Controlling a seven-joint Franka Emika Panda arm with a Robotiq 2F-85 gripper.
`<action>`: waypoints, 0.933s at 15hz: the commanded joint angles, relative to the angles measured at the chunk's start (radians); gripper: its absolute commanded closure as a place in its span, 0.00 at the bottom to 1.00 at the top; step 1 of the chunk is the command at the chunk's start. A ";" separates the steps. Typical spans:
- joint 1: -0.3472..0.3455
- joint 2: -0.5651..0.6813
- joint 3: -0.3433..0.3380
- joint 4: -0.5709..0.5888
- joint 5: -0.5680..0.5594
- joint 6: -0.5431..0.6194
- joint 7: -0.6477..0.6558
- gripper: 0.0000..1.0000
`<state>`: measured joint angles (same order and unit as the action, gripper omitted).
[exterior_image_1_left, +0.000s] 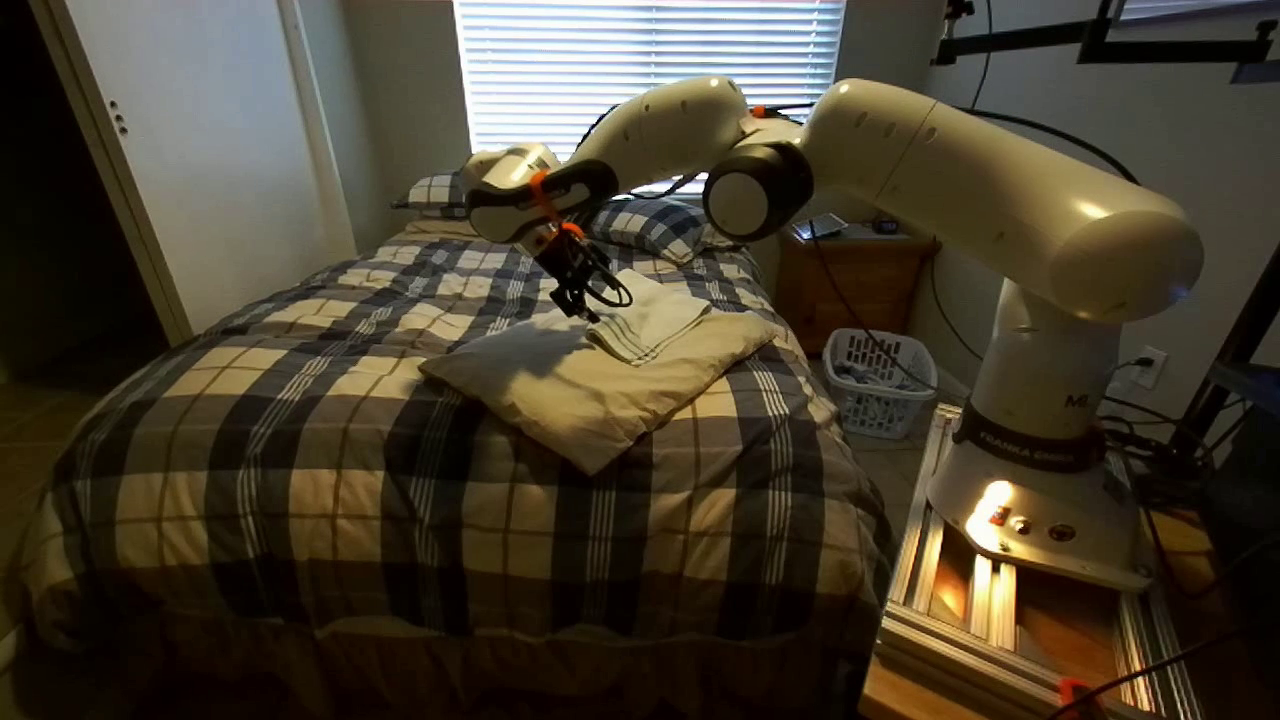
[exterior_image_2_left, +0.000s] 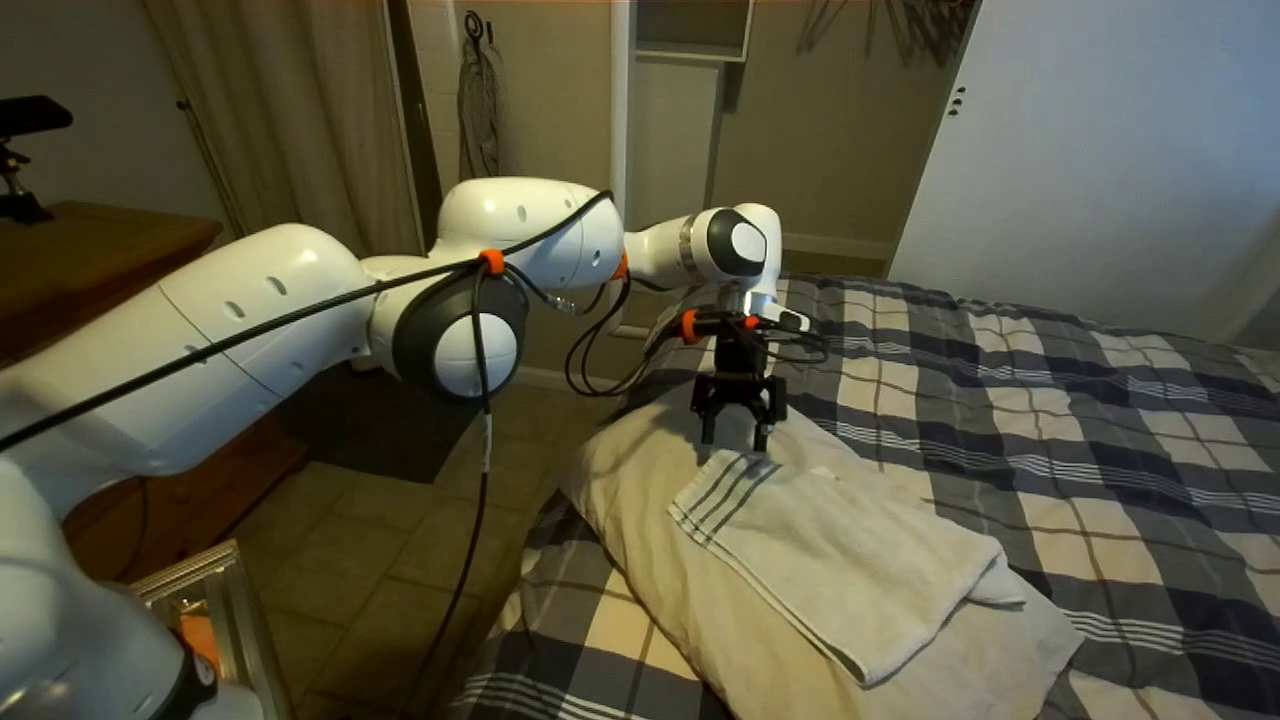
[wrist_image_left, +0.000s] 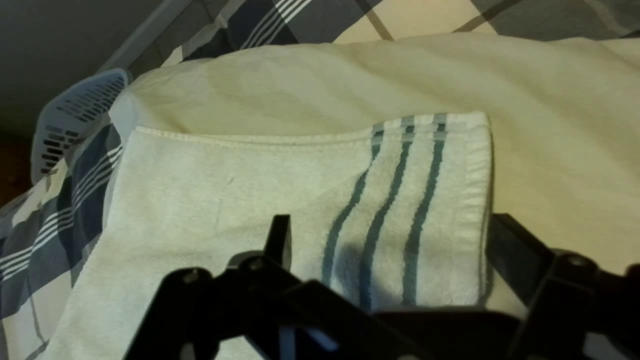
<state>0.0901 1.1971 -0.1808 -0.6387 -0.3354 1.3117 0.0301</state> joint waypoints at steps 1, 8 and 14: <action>0.000 0.000 0.000 0.000 0.000 0.000 0.000 0.00; 0.043 0.004 -0.035 -0.009 -0.055 0.105 0.041 0.00; 0.060 0.005 -0.041 -0.044 -0.054 0.125 0.054 0.00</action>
<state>0.1364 1.2012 -0.2056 -0.6547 -0.3658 1.4343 0.0690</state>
